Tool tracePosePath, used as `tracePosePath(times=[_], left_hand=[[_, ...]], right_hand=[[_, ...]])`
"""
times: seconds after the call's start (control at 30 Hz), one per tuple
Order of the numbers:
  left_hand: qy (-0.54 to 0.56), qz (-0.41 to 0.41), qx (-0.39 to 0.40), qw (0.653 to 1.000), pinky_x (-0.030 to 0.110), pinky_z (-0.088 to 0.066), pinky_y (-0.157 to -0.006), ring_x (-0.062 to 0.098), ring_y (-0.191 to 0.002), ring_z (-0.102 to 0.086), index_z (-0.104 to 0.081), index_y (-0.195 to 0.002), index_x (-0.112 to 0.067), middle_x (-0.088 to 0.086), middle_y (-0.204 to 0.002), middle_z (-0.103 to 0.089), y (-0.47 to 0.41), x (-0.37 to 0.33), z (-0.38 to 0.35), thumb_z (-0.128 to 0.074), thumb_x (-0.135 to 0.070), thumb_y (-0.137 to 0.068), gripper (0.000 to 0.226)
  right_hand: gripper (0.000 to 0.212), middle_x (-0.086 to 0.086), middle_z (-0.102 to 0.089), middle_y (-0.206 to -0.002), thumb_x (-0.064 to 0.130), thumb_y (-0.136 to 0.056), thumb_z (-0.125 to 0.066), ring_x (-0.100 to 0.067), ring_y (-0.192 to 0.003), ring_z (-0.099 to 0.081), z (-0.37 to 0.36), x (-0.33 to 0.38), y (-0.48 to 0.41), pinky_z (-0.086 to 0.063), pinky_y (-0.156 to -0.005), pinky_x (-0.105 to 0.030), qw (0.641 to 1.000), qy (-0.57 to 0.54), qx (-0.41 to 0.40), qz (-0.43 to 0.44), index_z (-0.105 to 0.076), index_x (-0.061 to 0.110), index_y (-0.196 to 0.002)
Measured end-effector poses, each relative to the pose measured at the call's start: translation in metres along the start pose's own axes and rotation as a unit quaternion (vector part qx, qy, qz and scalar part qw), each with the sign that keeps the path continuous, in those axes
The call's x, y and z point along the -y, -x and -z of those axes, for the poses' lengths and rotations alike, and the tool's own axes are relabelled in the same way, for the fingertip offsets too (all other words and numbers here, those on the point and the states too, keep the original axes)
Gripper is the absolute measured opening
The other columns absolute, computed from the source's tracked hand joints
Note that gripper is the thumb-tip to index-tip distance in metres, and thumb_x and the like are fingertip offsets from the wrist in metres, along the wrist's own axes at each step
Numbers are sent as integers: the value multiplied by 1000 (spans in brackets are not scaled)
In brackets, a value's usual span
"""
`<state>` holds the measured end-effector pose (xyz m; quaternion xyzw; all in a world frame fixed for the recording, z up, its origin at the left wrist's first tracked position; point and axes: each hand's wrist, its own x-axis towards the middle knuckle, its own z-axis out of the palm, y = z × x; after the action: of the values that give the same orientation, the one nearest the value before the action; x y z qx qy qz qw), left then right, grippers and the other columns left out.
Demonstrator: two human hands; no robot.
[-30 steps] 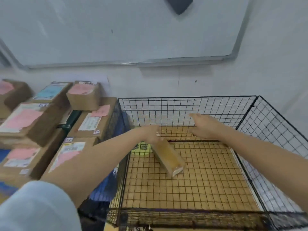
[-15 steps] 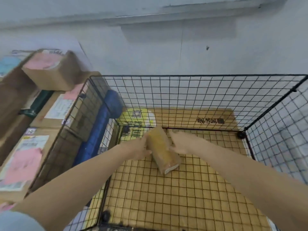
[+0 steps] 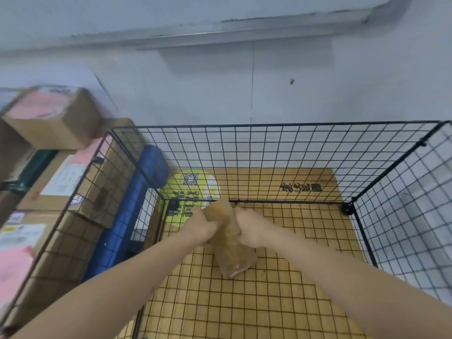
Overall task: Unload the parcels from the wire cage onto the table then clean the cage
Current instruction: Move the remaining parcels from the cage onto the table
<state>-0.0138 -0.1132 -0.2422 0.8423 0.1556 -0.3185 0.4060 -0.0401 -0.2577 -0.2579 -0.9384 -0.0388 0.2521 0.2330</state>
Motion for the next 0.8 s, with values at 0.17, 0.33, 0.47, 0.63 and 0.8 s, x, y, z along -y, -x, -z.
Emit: tracePosePath(times=[0.17,0.33,0.47,0.63,0.8], left_hand=[[50,-4,-3,999,35,-58,-62,32,-96,-64,-25,-142,-15,12,-127,-52,23,-13,12,-62,-28,-90,65],[59,-72,-7,996,34,-58,-71,30,-91,-66,-28,-141,-18,12,-134,-48,68,-24,28,-51,-40,-95,56],[117,-129,-37,984,38,-59,-60,36,-101,-61,-35,-130,-20,12,-129,-48,114,-40,42,-45,-45,-96,43],[212,-224,-29,951,47,-60,-67,33,-101,-59,-34,-114,-19,12,-115,-48,173,-30,59,-52,-32,-96,29],[250,-316,40,914,36,-56,-84,21,-102,-58,-47,-123,-14,10,-122,-51,212,-7,77,-56,-15,-94,31]], right_hand=[[73,-4,-57,-119,35,-72,-81,-25,-109,-58,24,12,18,-52,-88,-39,999,-20,-28,7,-45,13,-131],[57,-3,-58,-125,36,-86,-69,-23,-112,-57,58,42,72,-50,-91,-37,997,-40,-72,12,-46,13,-133],[40,5,-60,-107,51,-94,-51,-14,-94,-57,83,73,124,-48,-82,-29,987,-64,-146,-1,-55,21,-120],[50,3,-56,-98,59,-95,-36,-14,-88,-57,82,115,175,-51,-75,-30,954,-79,-287,-47,-46,14,-114],[28,2,-57,-110,26,-96,-54,-16,-85,-63,67,147,217,-57,-66,-26,928,-130,-349,-3,-39,19,-118]])
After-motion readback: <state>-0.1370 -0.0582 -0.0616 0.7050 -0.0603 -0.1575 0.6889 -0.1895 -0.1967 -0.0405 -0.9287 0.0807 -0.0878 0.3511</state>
